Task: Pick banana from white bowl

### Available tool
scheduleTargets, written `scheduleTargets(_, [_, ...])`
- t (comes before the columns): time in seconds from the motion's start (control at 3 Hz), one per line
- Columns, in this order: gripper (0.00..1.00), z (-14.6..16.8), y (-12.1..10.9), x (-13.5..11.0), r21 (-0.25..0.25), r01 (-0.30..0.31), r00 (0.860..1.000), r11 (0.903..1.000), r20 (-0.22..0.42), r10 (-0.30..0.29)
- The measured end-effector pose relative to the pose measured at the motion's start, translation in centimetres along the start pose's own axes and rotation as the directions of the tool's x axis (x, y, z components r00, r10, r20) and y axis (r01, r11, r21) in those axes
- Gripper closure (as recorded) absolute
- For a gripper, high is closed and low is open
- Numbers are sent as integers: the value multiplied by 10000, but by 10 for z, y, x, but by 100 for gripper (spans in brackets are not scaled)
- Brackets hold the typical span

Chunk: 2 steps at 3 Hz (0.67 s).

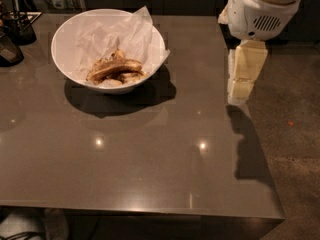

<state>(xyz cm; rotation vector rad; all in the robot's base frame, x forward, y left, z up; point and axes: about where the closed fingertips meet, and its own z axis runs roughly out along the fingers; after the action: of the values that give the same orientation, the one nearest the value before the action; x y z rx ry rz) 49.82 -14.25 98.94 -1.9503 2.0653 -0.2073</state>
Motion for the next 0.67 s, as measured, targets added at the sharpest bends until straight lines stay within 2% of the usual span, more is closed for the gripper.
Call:
scheduleTargets(0.33, [0,-1,-24,-42,210,1019,9946,9946,156,-1022])
scheduleTargets(0.67, [0,-5,-26,-46,399,1033,9942,9938,260,-1044])
